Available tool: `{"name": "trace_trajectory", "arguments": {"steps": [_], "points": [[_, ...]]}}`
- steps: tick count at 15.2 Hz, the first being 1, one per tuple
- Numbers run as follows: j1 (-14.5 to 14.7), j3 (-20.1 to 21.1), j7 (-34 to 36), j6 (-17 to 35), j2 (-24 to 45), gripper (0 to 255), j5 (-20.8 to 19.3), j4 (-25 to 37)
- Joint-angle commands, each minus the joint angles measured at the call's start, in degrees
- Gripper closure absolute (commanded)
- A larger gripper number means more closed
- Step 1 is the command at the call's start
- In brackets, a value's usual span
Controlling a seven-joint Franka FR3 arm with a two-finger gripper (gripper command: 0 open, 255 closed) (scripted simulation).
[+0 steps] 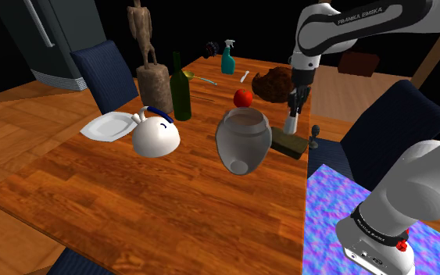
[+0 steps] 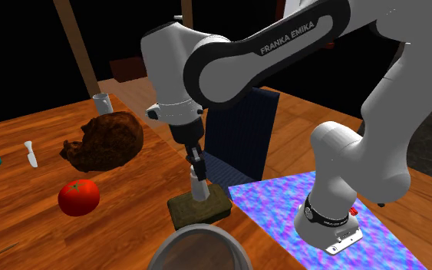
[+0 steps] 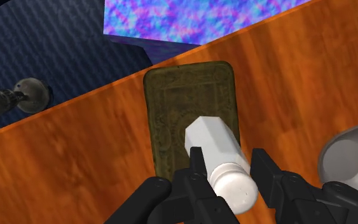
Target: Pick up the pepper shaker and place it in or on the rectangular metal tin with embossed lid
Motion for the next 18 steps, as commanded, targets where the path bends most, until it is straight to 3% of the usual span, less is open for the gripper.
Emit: {"name": "trace_trajectory", "arguments": {"steps": [1,6,14,15,18], "points": [[0.03,-0.03,0.00,1.46,0.35,255,0.05,-1.08],[0.04,-0.32,-0.31,5.92,1.91,255,0.16,-4.00],[0.04,-0.32,-0.31,5.92,1.91,255,0.16,-4.00],[0.04,-0.32,-0.31,5.92,1.90,0,0.16,-4.00],[0.04,-0.32,-0.31,5.92,1.90,0,0.16,-4.00]]}}
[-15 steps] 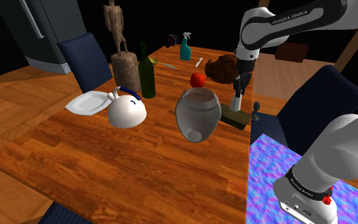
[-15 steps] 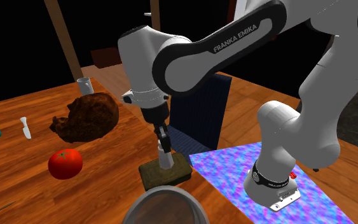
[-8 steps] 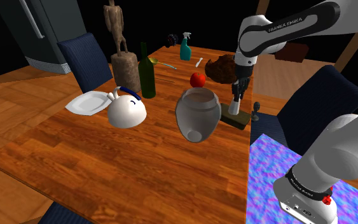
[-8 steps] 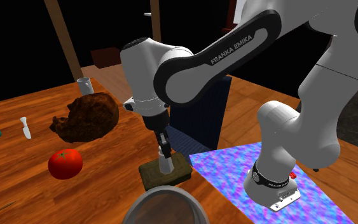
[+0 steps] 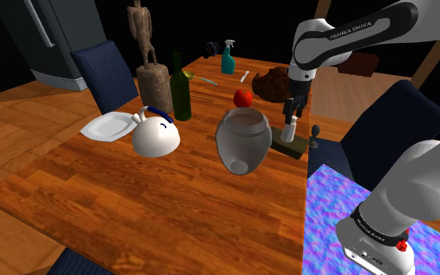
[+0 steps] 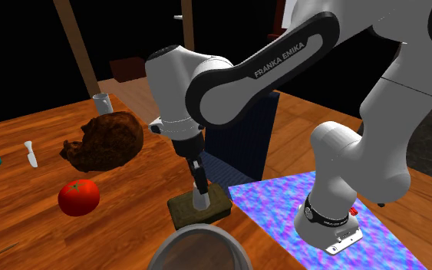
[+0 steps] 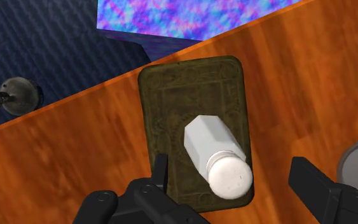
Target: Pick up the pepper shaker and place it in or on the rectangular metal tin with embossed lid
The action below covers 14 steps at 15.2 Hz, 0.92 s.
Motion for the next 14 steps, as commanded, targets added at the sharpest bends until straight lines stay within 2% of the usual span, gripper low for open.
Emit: {"name": "trace_trajectory", "arguments": {"steps": [1,2,6,14], "points": [[0.00,0.00,0.00,0.00,0.00,0,0.00,0.00],[0.00,0.00,0.00,0.00,0.00,0,0.00,0.00],[0.02,0.20,0.08,-7.50,-0.90,0,0.00,6.62],[0.02,0.20,0.08,-7.49,-0.90,0,0.00,6.61]]}}
